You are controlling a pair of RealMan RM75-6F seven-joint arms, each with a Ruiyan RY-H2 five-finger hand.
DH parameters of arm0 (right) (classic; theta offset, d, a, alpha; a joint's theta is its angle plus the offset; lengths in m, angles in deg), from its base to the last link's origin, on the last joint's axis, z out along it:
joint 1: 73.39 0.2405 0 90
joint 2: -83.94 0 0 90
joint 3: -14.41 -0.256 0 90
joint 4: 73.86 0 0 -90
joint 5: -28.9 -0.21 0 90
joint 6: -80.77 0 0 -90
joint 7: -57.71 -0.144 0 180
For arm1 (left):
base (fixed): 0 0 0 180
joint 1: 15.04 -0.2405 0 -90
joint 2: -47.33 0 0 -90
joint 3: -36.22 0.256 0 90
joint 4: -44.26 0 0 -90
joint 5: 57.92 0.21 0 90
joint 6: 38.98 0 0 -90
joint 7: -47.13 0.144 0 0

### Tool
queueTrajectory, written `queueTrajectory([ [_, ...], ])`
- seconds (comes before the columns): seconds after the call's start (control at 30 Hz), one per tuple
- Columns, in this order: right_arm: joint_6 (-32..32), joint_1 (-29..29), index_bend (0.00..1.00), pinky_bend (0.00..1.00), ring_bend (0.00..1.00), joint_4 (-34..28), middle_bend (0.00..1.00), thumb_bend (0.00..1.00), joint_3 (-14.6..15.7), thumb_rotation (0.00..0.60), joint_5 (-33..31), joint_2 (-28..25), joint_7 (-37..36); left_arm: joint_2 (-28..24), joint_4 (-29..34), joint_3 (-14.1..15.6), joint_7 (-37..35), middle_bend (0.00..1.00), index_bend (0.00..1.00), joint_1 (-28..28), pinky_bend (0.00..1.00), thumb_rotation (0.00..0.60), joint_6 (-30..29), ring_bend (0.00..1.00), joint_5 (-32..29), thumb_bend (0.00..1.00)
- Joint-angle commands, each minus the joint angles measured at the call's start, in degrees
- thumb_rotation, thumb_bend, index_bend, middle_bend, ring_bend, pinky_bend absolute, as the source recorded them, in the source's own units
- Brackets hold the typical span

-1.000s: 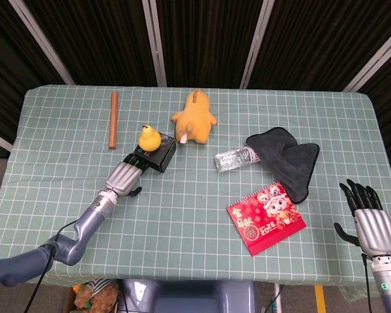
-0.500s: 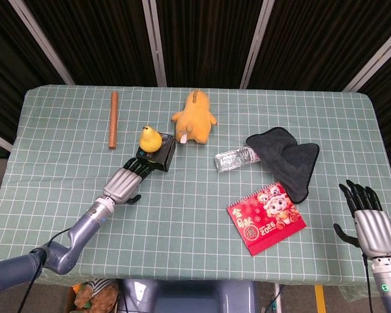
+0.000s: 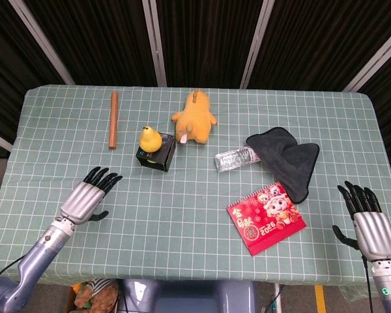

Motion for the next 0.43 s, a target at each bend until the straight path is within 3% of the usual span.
queueTrajectory([
  [0.03, 1.4, -0.2, 0.0, 0.0, 0.0, 0.7, 0.0, 0.33, -0.2, 0.6, 0.9, 0.6, -0.5, -3.6, 3.1, 2.4, -0.4, 0.05, 0.01, -9.1, 0.01, 0.6, -13.5, 0.0, 2.4, 0.09],
  [0.2, 2.6, -0.2, 0.0, 0.0, 0.0, 2.1, 0.0, 0.33, -0.5, 0.6, 1.9, 1.6, -0.7, -4.0, 1.9, 3.8, -1.0, 0.0, 0.0, -16.8, 0.0, 0.6, -24.1, 0.0, 2.1, 0.05],
  [0.43, 1.4, 0.3, 0.0, 0.0, 0.0, 2.4, 0.0, 0.33, -0.2, 0.6, 1.7, 2.7, 1.7, -3.8, -2.5, 2.9, -6.4, 0.0, 0.0, -19.5, 0.0, 0.6, -31.0, 0.0, 7.8, 0.05],
])
